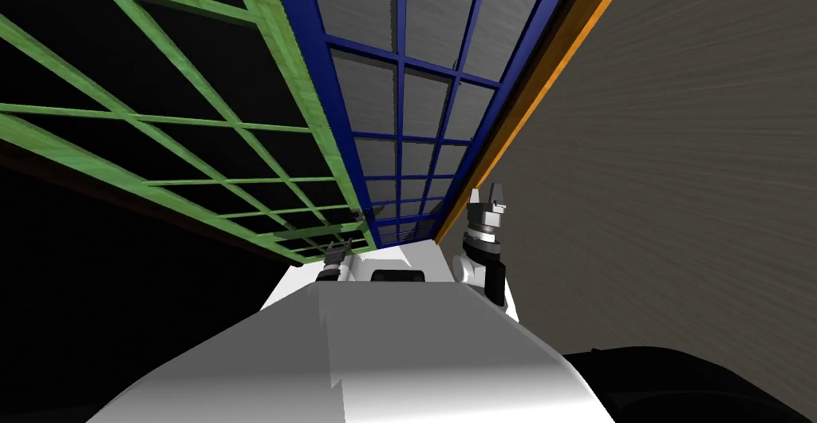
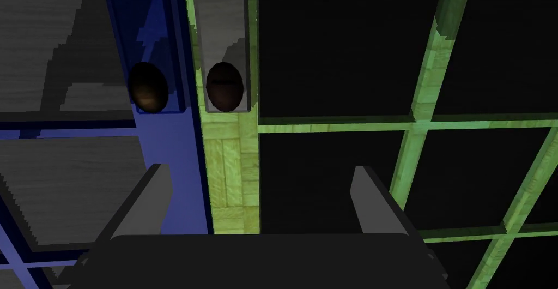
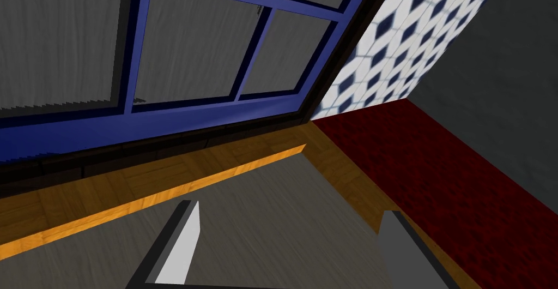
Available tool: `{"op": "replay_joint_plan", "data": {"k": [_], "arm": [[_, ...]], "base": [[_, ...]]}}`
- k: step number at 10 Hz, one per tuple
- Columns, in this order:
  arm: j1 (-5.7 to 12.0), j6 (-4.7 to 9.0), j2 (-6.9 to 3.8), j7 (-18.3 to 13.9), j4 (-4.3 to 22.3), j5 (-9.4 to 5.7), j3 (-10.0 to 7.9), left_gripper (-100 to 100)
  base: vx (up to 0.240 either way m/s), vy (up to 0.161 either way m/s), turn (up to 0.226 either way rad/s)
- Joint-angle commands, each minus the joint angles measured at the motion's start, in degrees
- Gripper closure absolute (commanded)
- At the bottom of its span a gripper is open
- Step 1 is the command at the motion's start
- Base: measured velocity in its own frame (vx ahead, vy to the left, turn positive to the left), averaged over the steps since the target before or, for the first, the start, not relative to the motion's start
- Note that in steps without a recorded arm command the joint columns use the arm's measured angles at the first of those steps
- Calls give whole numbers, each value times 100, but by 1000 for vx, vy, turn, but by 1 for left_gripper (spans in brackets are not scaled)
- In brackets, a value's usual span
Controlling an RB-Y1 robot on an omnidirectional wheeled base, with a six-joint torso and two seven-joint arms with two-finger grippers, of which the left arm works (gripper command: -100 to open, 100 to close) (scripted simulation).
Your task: Pull the door open
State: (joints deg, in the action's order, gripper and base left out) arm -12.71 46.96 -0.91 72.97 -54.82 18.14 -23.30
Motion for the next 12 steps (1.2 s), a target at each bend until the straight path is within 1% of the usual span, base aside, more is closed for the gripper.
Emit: {"op": "replay_joint_plan", "data": {"k": [1, 5, 6, 7, 11, 12], "arm": [[-63, 1, -99, 5, 78, -34, -79, -100], [-258, -62, -352, 98, 307, -173, -414, -100], [-284, -74, -384, 116, 346, -198, -473, -100], [-336, -97, -447, 152, 426, -249, -592, -100], [-449, -179, -591, 297, 713, -438, -1023, -100], [-449, -179, -591, 297, 713, -438, -1023, -100]], "base": [[-188, 13, 25], [-193, 13, 27], [-154, 30, 15], [-160, 34, 5], [-168, 38, -16], [-109, 44, -11]]}}
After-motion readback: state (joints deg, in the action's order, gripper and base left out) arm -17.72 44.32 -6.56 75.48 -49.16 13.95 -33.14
